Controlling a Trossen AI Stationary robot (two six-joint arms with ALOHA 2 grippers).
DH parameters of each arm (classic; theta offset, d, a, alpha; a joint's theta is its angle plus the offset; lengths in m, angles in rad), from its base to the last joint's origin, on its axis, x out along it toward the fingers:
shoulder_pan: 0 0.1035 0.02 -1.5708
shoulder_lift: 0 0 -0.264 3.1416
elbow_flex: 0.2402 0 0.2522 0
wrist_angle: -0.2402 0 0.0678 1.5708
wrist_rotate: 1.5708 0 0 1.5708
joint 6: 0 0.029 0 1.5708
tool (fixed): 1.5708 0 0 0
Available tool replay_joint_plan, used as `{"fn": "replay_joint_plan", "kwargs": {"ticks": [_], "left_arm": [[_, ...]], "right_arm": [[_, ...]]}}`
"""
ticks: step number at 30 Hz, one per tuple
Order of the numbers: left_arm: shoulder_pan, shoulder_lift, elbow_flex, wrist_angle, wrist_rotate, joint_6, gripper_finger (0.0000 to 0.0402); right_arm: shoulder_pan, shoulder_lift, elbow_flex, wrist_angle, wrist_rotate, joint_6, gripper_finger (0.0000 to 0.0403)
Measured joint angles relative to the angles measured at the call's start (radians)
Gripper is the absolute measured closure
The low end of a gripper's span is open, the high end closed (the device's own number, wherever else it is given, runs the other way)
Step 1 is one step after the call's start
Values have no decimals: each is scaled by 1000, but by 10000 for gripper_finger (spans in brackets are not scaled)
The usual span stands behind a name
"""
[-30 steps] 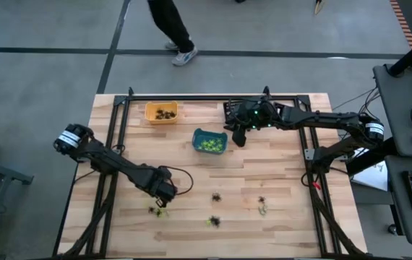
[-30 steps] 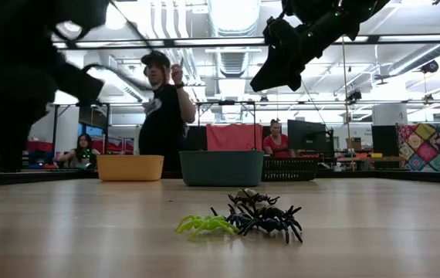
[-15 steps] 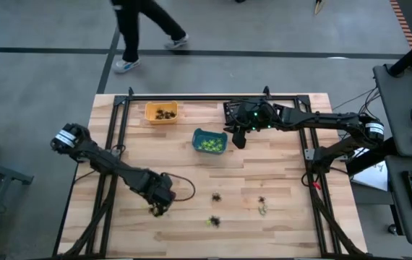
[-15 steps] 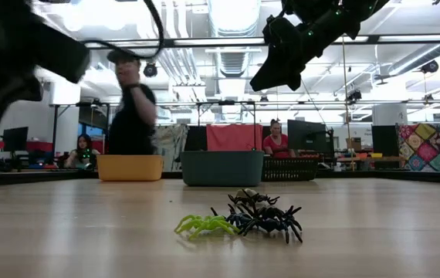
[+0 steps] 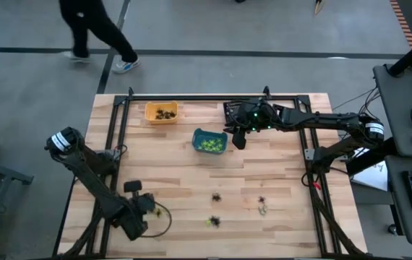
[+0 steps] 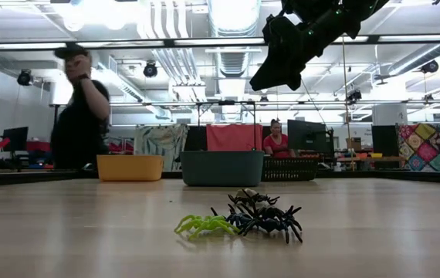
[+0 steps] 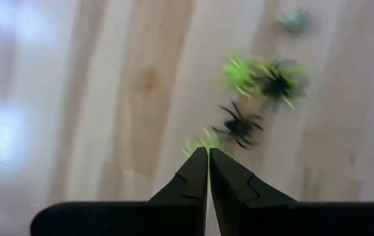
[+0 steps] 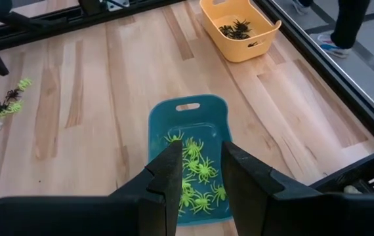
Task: Sort Halloween decoration
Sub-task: Put the green spider toy into the blue bin
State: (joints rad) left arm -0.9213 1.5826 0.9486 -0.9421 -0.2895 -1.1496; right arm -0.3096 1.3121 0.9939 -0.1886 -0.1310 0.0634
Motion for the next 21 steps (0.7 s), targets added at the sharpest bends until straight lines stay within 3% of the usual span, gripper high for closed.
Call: {"fn": "replay_joint_plan", "kwargs": {"ticks": [3, 10, 13, 21], "left_arm": [[-44, -7, -30, 40, -12, -53, 401], [-66, -95, -116, 154, -176, -73, 402], [-66, -167, -169, 204, -228, -39, 402], [-94, -415, -363, 467, -234, 41, 402]], "right_arm": [[0, 0, 0, 1, 0, 4, 307], [0, 0, 0, 37, 0, -9, 307], [0, 0, 0, 65, 0, -10, 307], [0, 13, 0, 124, 0, -26, 307]]}}
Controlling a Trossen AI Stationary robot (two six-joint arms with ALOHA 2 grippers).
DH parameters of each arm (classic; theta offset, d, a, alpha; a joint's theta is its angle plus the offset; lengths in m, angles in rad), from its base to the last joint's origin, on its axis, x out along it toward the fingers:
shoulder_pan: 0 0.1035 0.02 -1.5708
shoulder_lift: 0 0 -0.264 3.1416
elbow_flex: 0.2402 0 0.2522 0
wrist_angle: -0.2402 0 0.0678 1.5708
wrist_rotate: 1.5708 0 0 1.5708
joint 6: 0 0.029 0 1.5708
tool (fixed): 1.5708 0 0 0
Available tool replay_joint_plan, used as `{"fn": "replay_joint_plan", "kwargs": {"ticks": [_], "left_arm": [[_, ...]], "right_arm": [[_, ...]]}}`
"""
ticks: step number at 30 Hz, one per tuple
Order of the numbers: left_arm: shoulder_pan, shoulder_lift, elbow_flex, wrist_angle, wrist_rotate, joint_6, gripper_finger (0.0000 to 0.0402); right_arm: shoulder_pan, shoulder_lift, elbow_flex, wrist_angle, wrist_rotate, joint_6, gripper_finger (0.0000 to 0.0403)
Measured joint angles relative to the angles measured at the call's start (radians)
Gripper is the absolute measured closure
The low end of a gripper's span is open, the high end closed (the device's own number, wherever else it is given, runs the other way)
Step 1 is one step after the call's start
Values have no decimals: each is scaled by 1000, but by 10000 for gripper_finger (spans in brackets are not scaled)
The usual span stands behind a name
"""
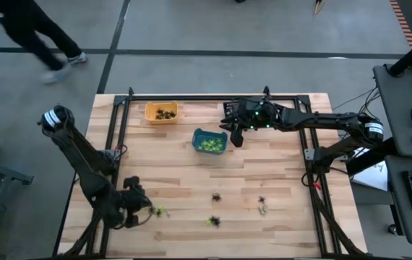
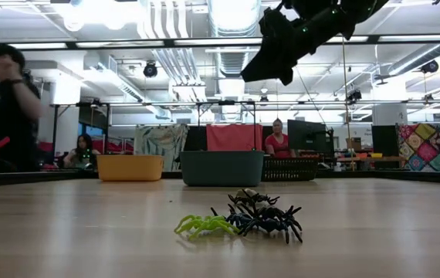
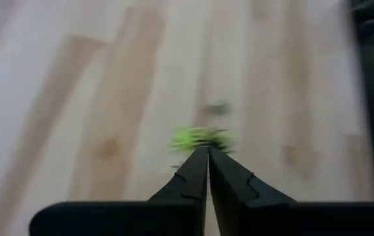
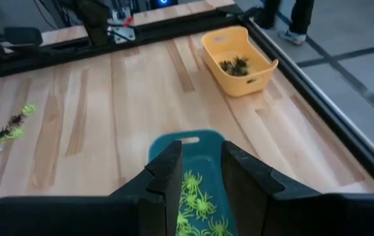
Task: Sort Halloween decoration
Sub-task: Put the green spider toy into the blue bin
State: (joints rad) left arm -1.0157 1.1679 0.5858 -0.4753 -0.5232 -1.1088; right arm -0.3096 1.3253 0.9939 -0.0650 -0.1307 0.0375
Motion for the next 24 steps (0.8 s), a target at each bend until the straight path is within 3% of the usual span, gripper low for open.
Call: {"fn": "replay_joint_plan", "kwargs": {"ticks": [3, 6, 9, 12, 16, 24], "left_arm": [[-20, -91, -64, 81, 22, -8, 402], [-22, -142, -102, 80, 124, -115, 402], [-21, -157, -125, 76, 183, -186, 401], [-22, -136, -138, 66, 208, -146, 396], [-17, -109, -128, 63, 279, -188, 369], [-17, -48, -121, 51, 247, -184, 279]], "right_arm": [[2, 21, 0, -1, 0, 14, 307], [20, 48, 0, 0, 3, 15, 307], [58, 65, 0, 0, 0, 15, 307], [103, 66, 0, 0, 2, 15, 307], [168, 47, 0, -2, 2, 15, 307], [278, 39, 0, -4, 3, 14, 307]]}}
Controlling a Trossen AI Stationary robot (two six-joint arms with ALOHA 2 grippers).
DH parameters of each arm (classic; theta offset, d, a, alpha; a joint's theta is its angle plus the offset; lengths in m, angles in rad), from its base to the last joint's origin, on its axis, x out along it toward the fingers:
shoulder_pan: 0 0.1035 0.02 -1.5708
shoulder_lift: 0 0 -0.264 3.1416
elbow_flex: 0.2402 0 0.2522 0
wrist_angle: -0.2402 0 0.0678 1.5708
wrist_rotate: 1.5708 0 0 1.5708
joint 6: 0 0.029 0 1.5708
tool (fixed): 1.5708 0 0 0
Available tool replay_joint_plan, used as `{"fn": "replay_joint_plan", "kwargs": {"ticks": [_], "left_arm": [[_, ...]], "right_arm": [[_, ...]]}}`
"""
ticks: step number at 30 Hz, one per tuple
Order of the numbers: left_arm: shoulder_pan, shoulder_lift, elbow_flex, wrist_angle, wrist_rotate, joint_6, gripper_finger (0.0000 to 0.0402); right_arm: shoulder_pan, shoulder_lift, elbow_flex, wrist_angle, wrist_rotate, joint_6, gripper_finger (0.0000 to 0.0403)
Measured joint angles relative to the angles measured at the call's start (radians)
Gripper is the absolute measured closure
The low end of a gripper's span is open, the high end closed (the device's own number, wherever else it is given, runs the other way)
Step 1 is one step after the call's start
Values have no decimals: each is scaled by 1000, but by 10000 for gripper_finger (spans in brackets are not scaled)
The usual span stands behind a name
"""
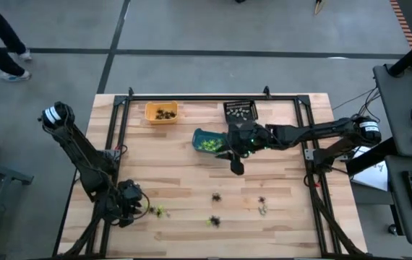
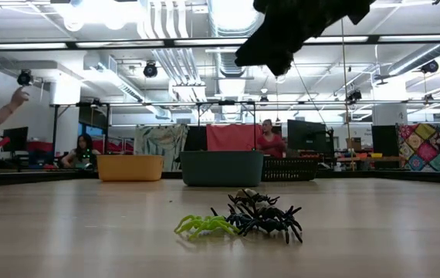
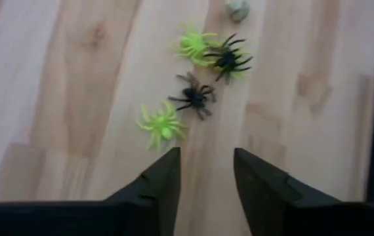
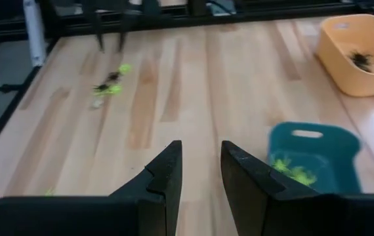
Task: Sort Halloween decoration
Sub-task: Put the green spider toy into the blue bin
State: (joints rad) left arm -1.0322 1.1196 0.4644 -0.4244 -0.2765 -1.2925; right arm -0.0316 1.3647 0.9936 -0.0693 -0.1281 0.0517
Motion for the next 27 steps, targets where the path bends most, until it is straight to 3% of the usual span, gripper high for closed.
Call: {"fn": "replay_joint_plan", "kwargs": {"ticks": [5, 11, 21, 27], "left_arm": [[0, 48, 0, -4, -5, 62, 230], [0, 114, 0, -13, -55, 83, 219], [-1, 190, 3, -11, -71, 105, 246], [-1, 195, 2, -13, -81, 124, 282]], "right_arm": [[56, 0, 0, 0, 64, 0, 307], [95, 0, 0, 0, 113, 11, 307], [136, 10, 0, 0, 140, 21, 307], [144, 28, -1, 0, 157, 46, 307]]}}
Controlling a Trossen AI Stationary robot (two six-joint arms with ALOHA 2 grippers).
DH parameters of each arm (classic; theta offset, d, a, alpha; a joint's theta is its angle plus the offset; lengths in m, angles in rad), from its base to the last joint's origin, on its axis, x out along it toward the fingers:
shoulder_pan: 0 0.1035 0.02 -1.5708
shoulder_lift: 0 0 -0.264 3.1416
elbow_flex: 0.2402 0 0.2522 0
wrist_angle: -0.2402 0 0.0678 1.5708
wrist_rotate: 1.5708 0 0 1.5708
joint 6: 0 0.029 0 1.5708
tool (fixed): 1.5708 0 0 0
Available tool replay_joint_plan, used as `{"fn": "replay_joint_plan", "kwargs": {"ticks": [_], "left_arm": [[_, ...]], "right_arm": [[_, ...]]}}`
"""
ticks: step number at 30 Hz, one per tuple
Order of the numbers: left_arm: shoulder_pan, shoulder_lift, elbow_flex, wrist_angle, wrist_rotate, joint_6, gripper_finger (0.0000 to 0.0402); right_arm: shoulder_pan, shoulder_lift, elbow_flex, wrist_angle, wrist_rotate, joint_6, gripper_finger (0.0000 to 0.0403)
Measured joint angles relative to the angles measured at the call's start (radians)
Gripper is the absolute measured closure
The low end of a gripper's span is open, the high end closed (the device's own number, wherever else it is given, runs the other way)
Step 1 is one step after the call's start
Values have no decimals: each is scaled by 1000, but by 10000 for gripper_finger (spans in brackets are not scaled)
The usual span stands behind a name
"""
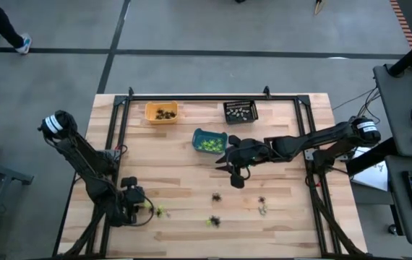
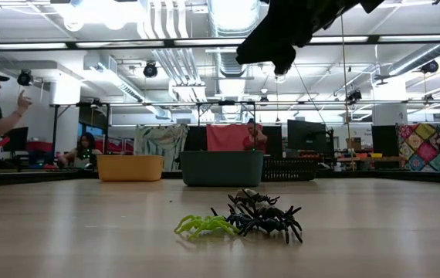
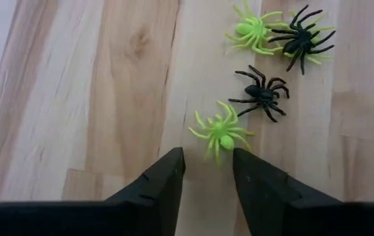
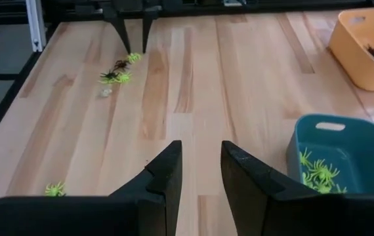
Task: Sort Halloween decoration
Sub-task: Put the green spider toy into the blue bin
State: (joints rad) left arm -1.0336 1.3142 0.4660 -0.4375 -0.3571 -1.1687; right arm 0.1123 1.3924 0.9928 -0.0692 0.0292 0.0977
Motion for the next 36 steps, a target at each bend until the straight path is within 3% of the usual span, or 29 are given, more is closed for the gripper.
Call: {"fn": "replay_joint_plan", "kwargs": {"ticks": [14, 25, 29, 36], "left_arm": [[0, 0, -1, -26, -38, -14, 396], [2, -18, -6, -36, -218, -96, 402], [2, -20, -5, -29, -235, -109, 402], [0, -21, -3, 44, -309, -50, 401]], "right_arm": [[1, 50, -2, 0, 0, 36, 307], [3, 50, -2, 0, 0, 35, 307], [3, 50, -2, 0, 0, 34, 307], [3, 50, -2, 1, 0, 30, 307]]}}
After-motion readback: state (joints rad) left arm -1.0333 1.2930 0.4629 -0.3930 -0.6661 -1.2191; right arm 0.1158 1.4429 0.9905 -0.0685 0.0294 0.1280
